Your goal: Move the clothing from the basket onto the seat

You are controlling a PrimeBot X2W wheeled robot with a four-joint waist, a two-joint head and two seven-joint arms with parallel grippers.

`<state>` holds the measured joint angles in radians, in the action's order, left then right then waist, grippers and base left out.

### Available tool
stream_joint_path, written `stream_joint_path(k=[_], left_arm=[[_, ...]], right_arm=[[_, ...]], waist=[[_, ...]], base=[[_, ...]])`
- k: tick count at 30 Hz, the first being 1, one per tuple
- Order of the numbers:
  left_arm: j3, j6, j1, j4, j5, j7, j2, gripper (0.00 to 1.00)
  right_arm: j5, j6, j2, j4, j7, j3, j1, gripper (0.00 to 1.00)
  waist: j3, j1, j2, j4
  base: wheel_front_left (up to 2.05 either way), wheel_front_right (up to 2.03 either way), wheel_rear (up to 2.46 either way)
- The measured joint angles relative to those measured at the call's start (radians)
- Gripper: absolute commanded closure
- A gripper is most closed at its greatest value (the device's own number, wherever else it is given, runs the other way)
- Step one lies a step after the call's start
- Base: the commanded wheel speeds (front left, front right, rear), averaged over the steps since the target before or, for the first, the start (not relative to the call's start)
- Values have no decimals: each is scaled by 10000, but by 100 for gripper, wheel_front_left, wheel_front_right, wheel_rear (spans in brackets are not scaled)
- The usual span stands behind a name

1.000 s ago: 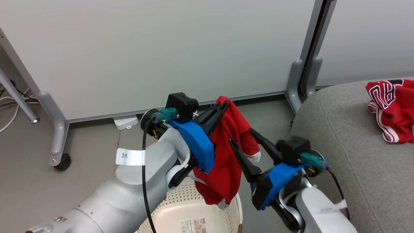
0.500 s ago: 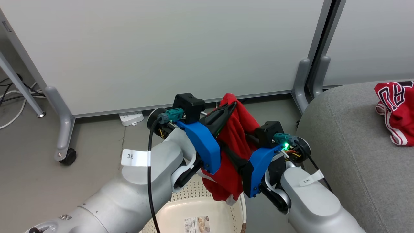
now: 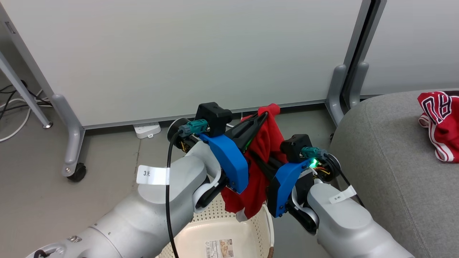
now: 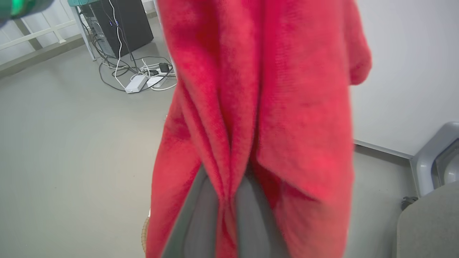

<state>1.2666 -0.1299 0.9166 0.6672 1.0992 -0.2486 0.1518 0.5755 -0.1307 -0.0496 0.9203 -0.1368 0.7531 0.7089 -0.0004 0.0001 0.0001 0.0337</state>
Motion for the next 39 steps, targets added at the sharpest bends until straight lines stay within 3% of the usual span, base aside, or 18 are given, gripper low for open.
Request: stream_joint_path(k=[19, 20, 21, 23, 25, 29, 34, 39], left_arm=[[59, 2, 4, 201, 261, -58, 88, 100], [48, 0, 14, 257, 242, -84, 86, 59], [19, 8, 36, 311, 153, -88, 84, 0], [-215, 138, 48, 339, -67, -117, 96, 0], [-1434, 573, -240, -368, -953, -136, 345, 0], [-3097, 918, -2175, -1703, -2491, -142, 819, 0], [-5108, 984, -4686, -3120, -4015, -142, 1218, 0], [-6844, 865, -6656, -4021, -5310, -142, 1246, 0]], right_arm=[[999, 0, 0, 779, -719, 1135, 512, 100], [1047, 0, 0, 800, -761, 1174, 527, 100], [1060, 0, 0, 817, -771, 1218, 550, 100], [1187, 0, 0, 809, -819, 1292, 615, 100], [1375, 2, 0, 767, -926, 1367, 639, 100], [1482, 2, -2, 771, -1034, 1423, 749, 100], [1509, 2, 0, 836, -1156, 1377, 855, 100], [1482, 2, 0, 924, -1218, 1191, 887, 100]], waist=[[-58, 0, 0, -101], [-57, 0, 0, -99], [-54, 0, 0, -99], [-45, 0, 0, -112], [-4, 0, 0, -156], [68, -1, 0, -231], [121, 0, 0, -260], [164, -1, 0, -169]], base=[[0, 0, 0], [0, 0, 0], [0, 0, 0], [0, 0, 0], [0, 0, 0], [0, 0, 0], [0, 0, 0], [0, 0, 0]])
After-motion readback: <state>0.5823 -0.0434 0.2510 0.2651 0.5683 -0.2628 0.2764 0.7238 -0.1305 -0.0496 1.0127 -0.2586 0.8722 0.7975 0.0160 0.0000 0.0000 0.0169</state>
